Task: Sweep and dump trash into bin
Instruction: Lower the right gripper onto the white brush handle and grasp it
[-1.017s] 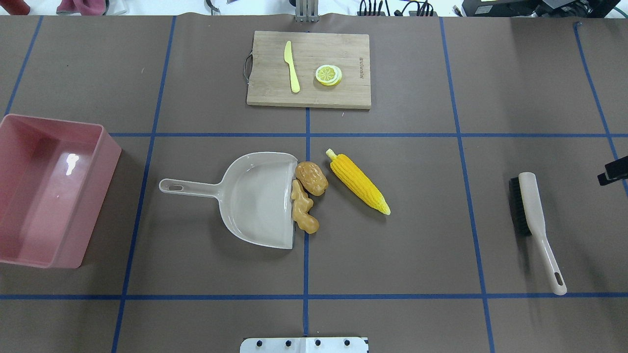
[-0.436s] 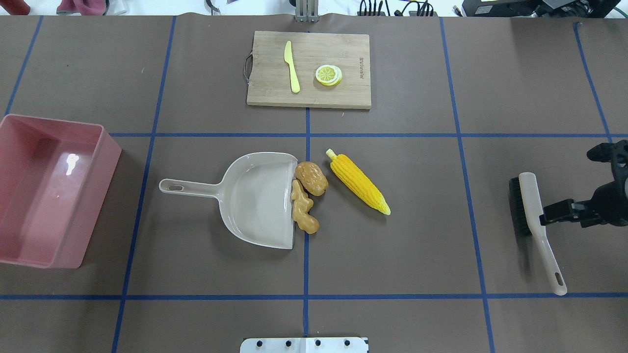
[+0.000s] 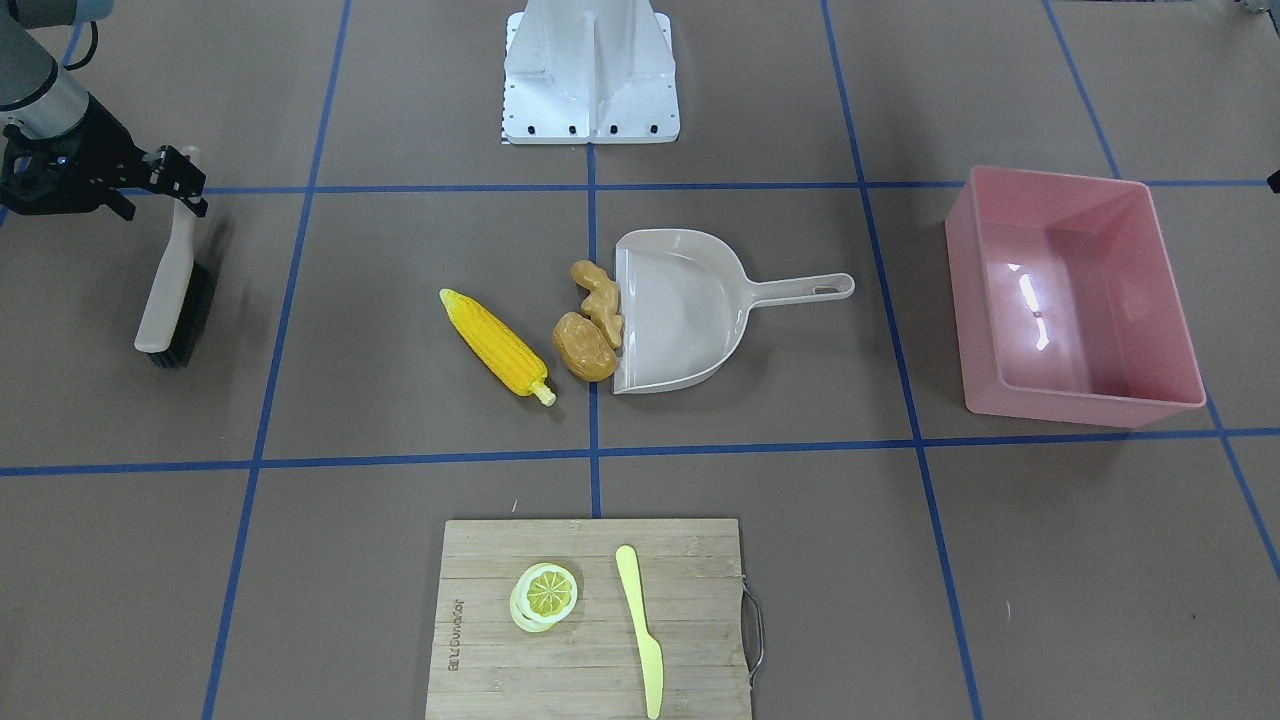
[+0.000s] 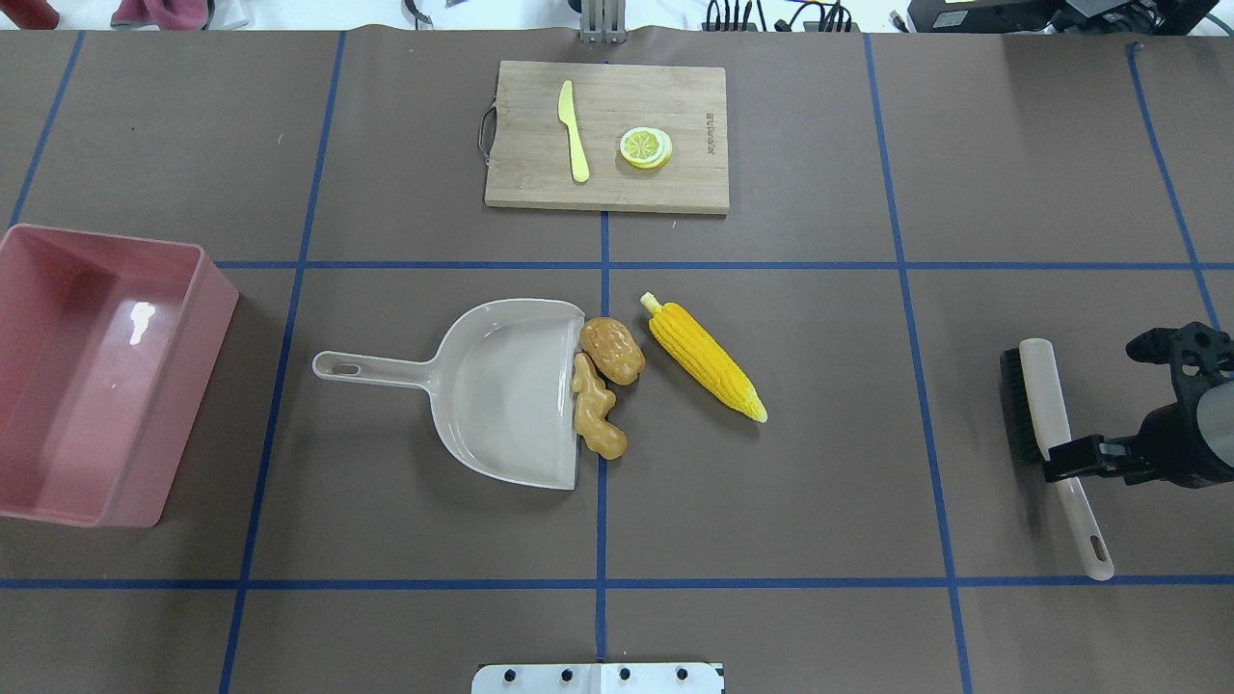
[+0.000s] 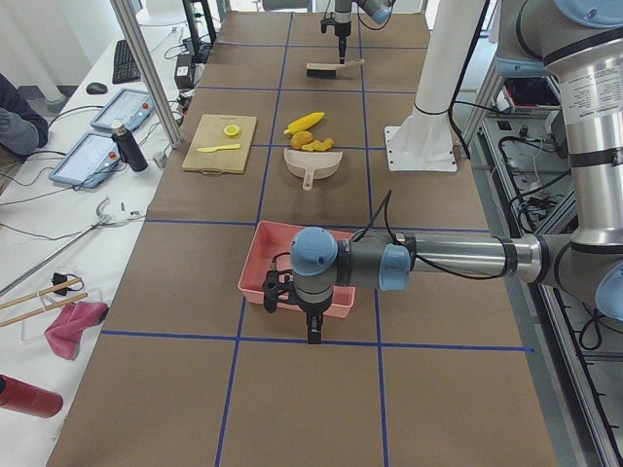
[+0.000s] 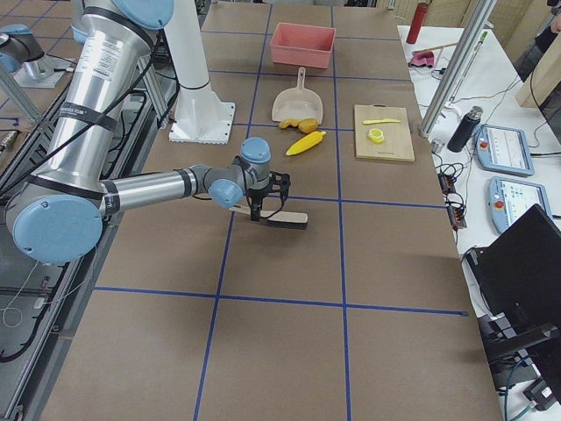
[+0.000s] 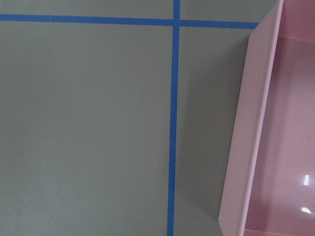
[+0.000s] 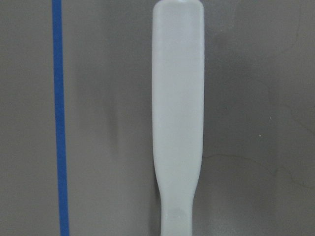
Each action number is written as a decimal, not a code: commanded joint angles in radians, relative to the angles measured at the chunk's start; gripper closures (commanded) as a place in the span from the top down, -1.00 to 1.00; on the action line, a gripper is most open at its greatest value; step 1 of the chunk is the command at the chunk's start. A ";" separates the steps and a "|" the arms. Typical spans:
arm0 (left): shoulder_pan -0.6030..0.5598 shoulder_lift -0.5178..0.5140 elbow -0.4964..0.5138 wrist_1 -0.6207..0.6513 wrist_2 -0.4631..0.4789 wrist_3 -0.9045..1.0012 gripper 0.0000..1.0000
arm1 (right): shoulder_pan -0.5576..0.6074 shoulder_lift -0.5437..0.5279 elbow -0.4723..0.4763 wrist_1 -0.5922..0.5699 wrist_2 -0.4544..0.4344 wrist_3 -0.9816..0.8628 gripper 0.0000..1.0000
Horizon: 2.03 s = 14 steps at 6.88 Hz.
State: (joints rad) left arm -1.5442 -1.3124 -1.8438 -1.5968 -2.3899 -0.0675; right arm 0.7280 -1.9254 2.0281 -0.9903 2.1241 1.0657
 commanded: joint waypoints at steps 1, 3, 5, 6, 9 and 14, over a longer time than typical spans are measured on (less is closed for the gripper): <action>0.000 0.004 0.004 0.000 0.002 0.002 0.98 | -0.050 -0.010 -0.003 0.001 0.005 0.052 1.00; 0.000 0.008 0.006 0.000 0.044 0.003 0.98 | -0.108 -0.003 -0.014 0.002 -0.007 0.114 1.00; 0.000 0.007 0.008 0.000 0.044 0.003 0.98 | -0.113 -0.006 -0.014 0.001 -0.010 0.114 0.81; -0.002 0.004 0.008 0.000 0.044 0.003 0.98 | -0.113 -0.009 -0.012 0.002 -0.007 0.115 0.52; 0.000 -0.004 0.027 -0.002 0.044 0.003 0.98 | -0.110 -0.026 -0.012 0.001 -0.001 0.111 -0.05; -0.002 -0.010 -0.008 -0.006 0.043 0.003 0.98 | -0.008 -0.029 0.087 -0.011 0.066 0.092 -1.00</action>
State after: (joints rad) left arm -1.5458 -1.3203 -1.8309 -1.6009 -2.3458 -0.0644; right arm 0.6606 -1.9572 2.0743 -0.9937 2.1479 1.1648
